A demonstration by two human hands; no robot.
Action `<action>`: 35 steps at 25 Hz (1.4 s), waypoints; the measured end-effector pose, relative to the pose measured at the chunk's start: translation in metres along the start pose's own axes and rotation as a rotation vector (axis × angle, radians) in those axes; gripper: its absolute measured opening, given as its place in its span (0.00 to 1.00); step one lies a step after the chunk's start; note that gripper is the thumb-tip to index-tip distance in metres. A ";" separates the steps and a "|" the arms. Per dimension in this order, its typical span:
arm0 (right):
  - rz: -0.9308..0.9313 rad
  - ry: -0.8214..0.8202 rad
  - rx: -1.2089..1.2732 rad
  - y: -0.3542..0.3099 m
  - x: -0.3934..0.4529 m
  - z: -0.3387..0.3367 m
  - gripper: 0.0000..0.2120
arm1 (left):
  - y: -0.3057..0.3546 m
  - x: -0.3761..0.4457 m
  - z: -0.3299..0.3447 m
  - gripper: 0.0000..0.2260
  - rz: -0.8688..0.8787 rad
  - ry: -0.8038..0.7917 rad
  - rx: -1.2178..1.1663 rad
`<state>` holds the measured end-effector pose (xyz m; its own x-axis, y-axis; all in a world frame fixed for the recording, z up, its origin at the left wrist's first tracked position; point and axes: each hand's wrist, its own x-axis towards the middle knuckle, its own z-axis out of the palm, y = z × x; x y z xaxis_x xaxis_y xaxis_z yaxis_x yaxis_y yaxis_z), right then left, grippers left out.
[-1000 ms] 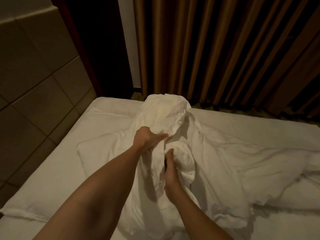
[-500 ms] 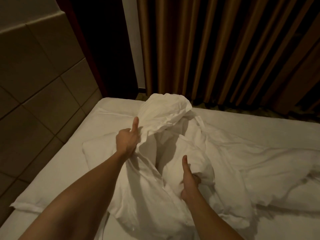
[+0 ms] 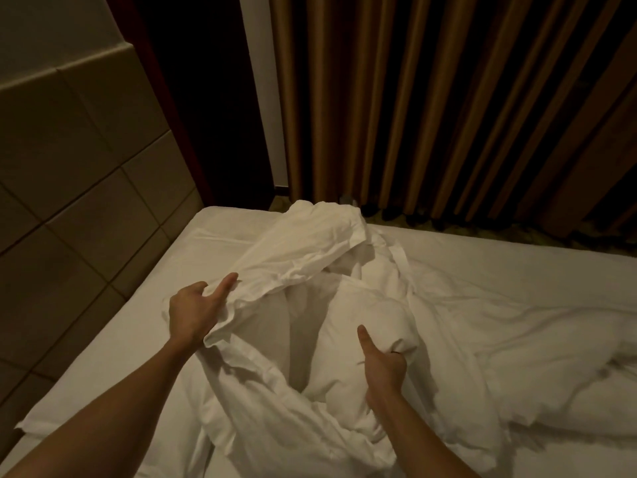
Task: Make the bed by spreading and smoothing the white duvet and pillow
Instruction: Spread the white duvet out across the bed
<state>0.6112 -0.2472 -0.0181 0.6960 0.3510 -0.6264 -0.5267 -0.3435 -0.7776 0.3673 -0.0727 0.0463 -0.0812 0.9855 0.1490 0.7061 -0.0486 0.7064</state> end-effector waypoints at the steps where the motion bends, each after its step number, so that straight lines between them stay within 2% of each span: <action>1: -0.021 0.013 -0.001 -0.005 0.001 -0.005 0.39 | 0.000 0.004 -0.003 0.40 0.019 -0.014 0.025; 3: -0.062 0.011 -0.005 -0.015 0.006 -0.012 0.43 | 0.004 0.019 -0.013 0.42 0.067 -0.026 0.098; 5: -0.111 -0.007 0.006 -0.030 0.007 -0.015 0.45 | 0.015 0.039 -0.028 0.40 0.144 -0.021 0.181; 8: -0.139 -0.031 0.053 -0.051 0.002 -0.013 0.43 | 0.035 0.077 -0.060 0.35 0.243 -0.014 0.341; 12: -0.150 -0.078 0.095 -0.058 -0.018 0.002 0.45 | 0.026 0.111 -0.103 0.32 0.278 0.037 0.487; 14: -0.124 -0.074 0.096 -0.049 -0.037 0.009 0.45 | -0.010 0.124 -0.125 0.34 0.240 0.056 0.542; 16: -0.113 -0.038 0.115 -0.025 -0.060 0.014 0.44 | -0.059 0.132 -0.148 0.37 0.114 0.016 0.533; 19: -0.047 -0.032 0.071 0.032 -0.106 0.035 0.43 | -0.114 0.123 -0.160 0.44 -0.121 0.015 0.336; 21: 0.046 -0.110 0.094 0.068 -0.129 0.052 0.42 | -0.099 0.099 -0.142 0.40 -0.152 0.111 0.283; 22: 0.084 -0.140 0.094 0.080 -0.138 0.059 0.42 | -0.082 0.083 -0.127 0.38 -0.084 0.112 0.269; 24: 0.087 -0.171 0.036 0.098 -0.144 0.063 0.40 | -0.045 0.045 -0.094 0.32 0.062 0.010 0.190; 27: 0.049 -0.280 -0.115 0.103 -0.139 0.053 0.35 | 0.001 -0.016 -0.034 0.25 0.209 -0.254 0.047; 29: 0.055 -0.348 -0.165 0.095 -0.134 0.037 0.41 | 0.027 -0.057 0.004 0.29 0.263 -0.397 -0.020; 30: 0.053 -0.351 -0.169 0.091 -0.128 0.023 0.46 | 0.038 -0.076 0.021 0.32 0.279 -0.449 -0.040; 31: 0.042 -0.335 -0.174 0.085 -0.122 0.007 0.48 | 0.049 -0.092 0.036 0.35 0.285 -0.492 -0.037; 34: 0.013 -0.208 -0.075 0.059 -0.098 -0.058 0.34 | 0.076 -0.135 0.080 0.38 0.277 -0.614 0.024; 35: 0.007 -0.156 -0.037 0.050 -0.087 -0.083 0.33 | 0.085 -0.150 0.094 0.39 0.273 -0.642 0.046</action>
<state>0.5643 -0.3671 0.0018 0.6067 0.4785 -0.6348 -0.5108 -0.3772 -0.7725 0.5058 -0.2099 0.0191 0.5252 0.8407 -0.1318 0.6724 -0.3151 0.6698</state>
